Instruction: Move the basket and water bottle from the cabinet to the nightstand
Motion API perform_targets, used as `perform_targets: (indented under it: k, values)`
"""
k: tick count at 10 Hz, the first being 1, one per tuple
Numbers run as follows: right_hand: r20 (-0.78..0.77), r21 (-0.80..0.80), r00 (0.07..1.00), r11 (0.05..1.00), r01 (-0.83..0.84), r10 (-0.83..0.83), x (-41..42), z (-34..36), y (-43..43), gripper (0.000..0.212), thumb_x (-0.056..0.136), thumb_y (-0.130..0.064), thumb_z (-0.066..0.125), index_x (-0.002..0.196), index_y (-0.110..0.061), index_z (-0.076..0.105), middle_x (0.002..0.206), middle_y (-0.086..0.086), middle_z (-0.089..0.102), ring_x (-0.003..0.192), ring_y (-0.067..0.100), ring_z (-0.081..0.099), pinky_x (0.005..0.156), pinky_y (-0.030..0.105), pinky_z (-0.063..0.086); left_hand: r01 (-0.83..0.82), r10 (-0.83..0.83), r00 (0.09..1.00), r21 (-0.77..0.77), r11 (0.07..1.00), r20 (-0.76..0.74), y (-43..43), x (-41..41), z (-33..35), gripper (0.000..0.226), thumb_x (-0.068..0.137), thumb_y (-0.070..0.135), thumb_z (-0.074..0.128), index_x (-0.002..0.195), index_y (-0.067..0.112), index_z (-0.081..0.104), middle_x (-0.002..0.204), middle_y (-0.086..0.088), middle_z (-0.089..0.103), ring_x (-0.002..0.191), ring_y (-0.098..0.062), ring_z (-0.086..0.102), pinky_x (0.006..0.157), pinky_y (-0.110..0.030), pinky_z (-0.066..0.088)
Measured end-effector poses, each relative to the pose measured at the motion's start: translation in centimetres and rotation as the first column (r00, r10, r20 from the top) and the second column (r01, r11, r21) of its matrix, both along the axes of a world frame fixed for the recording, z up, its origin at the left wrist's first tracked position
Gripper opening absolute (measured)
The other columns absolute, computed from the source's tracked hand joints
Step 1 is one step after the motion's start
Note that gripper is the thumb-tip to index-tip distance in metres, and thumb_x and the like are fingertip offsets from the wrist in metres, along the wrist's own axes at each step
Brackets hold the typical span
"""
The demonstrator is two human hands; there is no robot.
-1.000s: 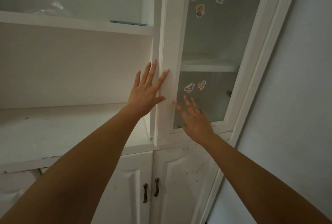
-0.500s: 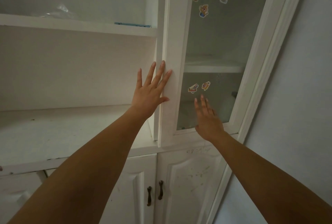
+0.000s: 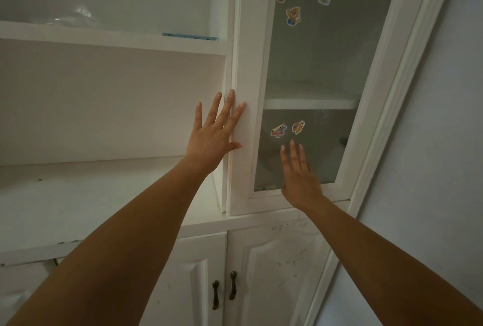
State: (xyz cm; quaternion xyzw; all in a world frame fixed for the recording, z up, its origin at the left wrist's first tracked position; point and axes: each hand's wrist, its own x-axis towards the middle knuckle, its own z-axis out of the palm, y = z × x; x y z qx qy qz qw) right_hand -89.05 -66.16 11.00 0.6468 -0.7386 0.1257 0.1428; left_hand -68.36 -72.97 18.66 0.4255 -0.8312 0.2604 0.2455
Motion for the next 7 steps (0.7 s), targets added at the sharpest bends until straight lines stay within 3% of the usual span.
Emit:
perform_targets:
  k: [3, 5, 6, 7]
  values:
    - [0.009, 0.043, 1.000, 0.999, 0.008, -0.008, 0.1, 0.9, 1.2, 0.086, 0.087, -0.015, 0.052, 0.145, -0.017, -0.013, 0.156, 0.008, -0.019, 0.144, 0.031, -0.014, 0.117, 0.047, 0.015, -0.076, 0.076, 0.997, -0.016, 0.997, 0.002, 0.8, -0.5, 0.0, 0.091, 0.086, 0.058, 0.040, 0.134, 0.025, -0.031, 0.154, -0.007, -0.021, 0.140, -0.028, -0.020, 0.111, -0.053, -0.009]
    - [0.092, 0.005, 0.996, 1.000, 0.014, -0.015, 0.4, 1.6, 4.1, 0.078, 0.090, -0.018, 0.050, 0.146, -0.013, -0.005, 0.158, 0.007, 0.001, 0.145, 0.030, 0.000, 0.117, 0.044, 0.015, -0.081, 0.081, 0.997, 0.022, 0.996, 0.017, 2.4, 0.4, 0.6, 0.083, 0.090, 0.051, 0.041, 0.141, 0.027, -0.020, 0.155, -0.005, -0.017, 0.141, -0.027, -0.017, 0.110, -0.054, -0.010]
    - [0.151, -0.047, 0.989, 0.999, 0.014, -0.007, 1.5, 2.2, 6.2, 0.071, 0.091, -0.016, 0.048, 0.146, -0.013, 0.004, 0.157, 0.008, 0.009, 0.145, 0.029, 0.007, 0.116, 0.043, 0.018, -0.058, 0.057, 0.998, 0.120, 0.991, 0.014, 4.2, 1.2, -0.2, 0.076, 0.091, 0.049, 0.040, 0.144, 0.027, -0.010, 0.157, -0.004, -0.007, 0.142, -0.025, -0.010, 0.111, -0.055, -0.008]
    - [0.193, -0.126, 0.981, 0.992, -0.003, 0.027, 2.7, 2.9, 8.1, 0.059, 0.092, -0.015, 0.045, 0.144, -0.010, 0.019, 0.153, 0.010, 0.026, 0.140, 0.028, 0.023, 0.114, 0.042, 0.024, 0.006, -0.006, 1.000, 0.186, 0.982, -0.004, 6.3, 1.7, -0.9, 0.063, 0.093, 0.045, 0.041, 0.145, 0.025, 0.011, 0.153, -0.004, 0.024, 0.142, -0.024, 0.014, 0.112, -0.057, 0.000]
